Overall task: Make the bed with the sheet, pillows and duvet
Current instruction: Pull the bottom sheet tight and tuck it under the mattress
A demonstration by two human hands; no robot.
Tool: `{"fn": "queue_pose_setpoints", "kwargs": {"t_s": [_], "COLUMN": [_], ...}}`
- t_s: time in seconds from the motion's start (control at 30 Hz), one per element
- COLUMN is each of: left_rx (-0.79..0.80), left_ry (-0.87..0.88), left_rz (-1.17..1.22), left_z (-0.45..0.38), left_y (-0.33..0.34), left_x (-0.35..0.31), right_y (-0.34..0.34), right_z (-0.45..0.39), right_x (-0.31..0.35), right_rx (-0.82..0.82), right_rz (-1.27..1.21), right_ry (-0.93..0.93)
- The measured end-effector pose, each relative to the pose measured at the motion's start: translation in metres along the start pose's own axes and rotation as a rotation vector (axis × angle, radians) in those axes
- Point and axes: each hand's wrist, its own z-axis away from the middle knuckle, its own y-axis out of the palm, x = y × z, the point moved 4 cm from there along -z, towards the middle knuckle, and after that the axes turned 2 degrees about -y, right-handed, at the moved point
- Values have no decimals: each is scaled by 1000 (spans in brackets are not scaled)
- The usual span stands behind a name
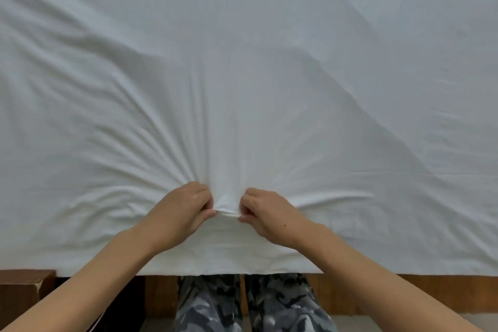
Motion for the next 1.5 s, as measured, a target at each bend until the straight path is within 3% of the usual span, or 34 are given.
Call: {"fn": "queue_pose_setpoints", "kwargs": {"t_s": [0.17, 0.3, 0.43, 0.5, 0.6, 0.67, 0.9, 1.07, 1.2, 1.27, 1.4, 1.5], "left_rx": [87, 134, 193, 5, -397, -484, -413, -395, -416, -426, -383, -284], "left_ry": [58, 19, -128, -144, -84, -80, -229, -336, -410, -368, -5, 167], "left_rz": [-68, -300, -152, -40, -219, -344, -432, -436, -394, -395, -412, -407], "left_z": [27, -1, -11, -13, -40, -71, -169, -195, -202, -192, -129, -52], "left_y": [7, 21, 4, -15, -43, -51, -66, -93, -114, -100, -23, 38], "left_x": [-17, -9, -10, -8, 2, 9, 37, 48, 60, 53, 15, -5], "right_y": [19, 39, 38, 27, -7, -34, -117, -159, -174, -156, -63, 19], "right_z": [19, -2, 10, 21, 6, -20, -102, -121, -119, -113, -64, -3], "right_x": [9, -5, -2, -4, -25, -47, -98, -119, -122, -114, -80, -54], "right_rx": [25, -41, -170, -302, -582, -667, -575, -588, -559, -549, -521, -397], "right_rz": [-64, 136, 170, 196, 330, 433, 584, 553, 542, 550, 537, 552], "right_ry": [-23, 69, 14, -18, -31, 10, 219, 425, 489, 446, 186, 69]}}
